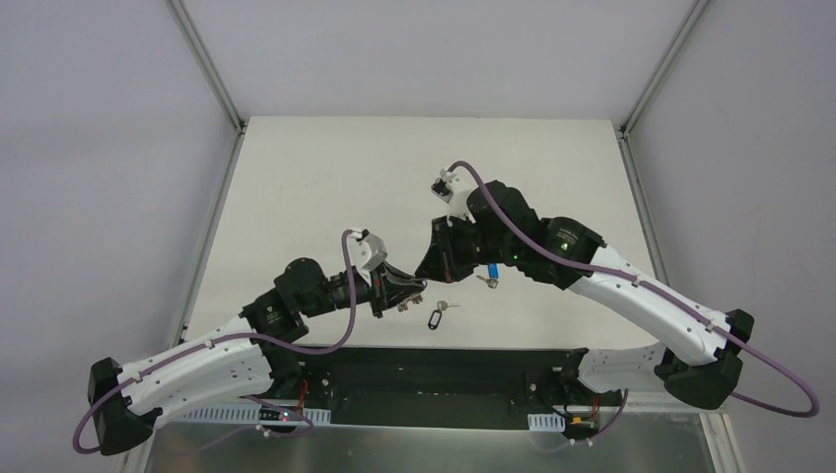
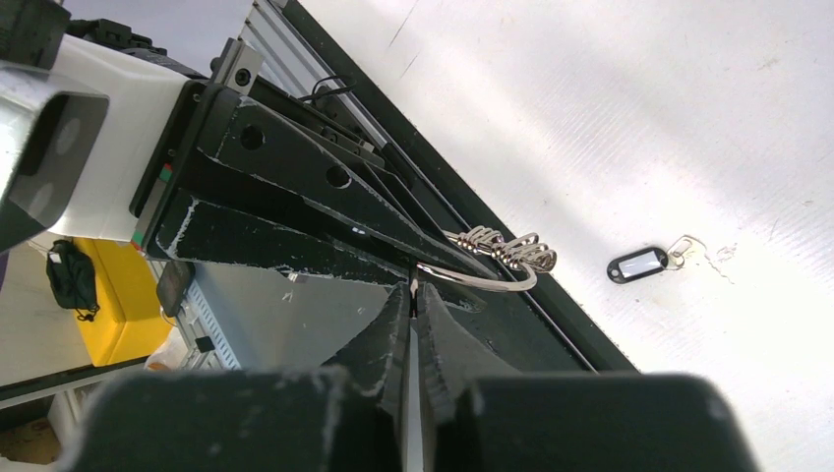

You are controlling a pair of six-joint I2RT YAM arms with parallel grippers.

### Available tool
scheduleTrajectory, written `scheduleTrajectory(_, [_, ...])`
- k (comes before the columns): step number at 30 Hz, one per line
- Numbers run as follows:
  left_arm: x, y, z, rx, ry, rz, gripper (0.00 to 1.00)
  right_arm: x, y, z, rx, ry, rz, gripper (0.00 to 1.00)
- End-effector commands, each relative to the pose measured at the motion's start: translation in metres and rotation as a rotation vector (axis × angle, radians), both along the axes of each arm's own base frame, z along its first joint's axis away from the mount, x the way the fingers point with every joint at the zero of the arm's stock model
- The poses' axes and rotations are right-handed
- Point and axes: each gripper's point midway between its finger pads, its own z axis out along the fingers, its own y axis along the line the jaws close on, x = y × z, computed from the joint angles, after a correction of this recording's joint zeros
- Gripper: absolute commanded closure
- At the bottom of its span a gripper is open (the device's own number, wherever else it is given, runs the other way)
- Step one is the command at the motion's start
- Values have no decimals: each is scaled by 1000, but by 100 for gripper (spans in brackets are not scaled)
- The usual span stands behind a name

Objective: Put the keys on the keyring

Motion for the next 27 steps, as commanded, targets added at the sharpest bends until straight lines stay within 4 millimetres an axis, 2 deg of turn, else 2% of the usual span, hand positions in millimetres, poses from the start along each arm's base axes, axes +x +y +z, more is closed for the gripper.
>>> scheduleTrajectory(1, [-5,0,33,-88,-34,-20,100,2,9,15,59,-29,17,100])
scheduleTrajectory(5, [-5,1,32,-89,-30,-14,100,3,8,19,73,-42,5,100])
scheduleTrajectory(8, [-5,4,31,-94,-34,-7,72,2,6,22,80,-47,5,100])
scheduleTrajectory(11, [-9,6,32,-94,-59,-22,49,0,5,22,77,-37,10,100])
scheduleTrajectory(14, [-16,6,36,-100,-94,-61,31,-4,7,26,83,-17,18,100])
scheduleTrajectory(16, [-10,7,34,-97,-86,-27,3,-5,6,27,72,-9,17,100])
scheduleTrajectory(22, [8,8,20,-114,28,82,1,-3,-3,34,31,-12,-16,100])
scheduleTrajectory(24, [3,7,20,-88,-16,46,1,-2,-7,36,21,-16,-27,100])
scheduleTrajectory(27, [18,13,18,-88,-22,137,1,0,-11,37,10,-28,-38,100])
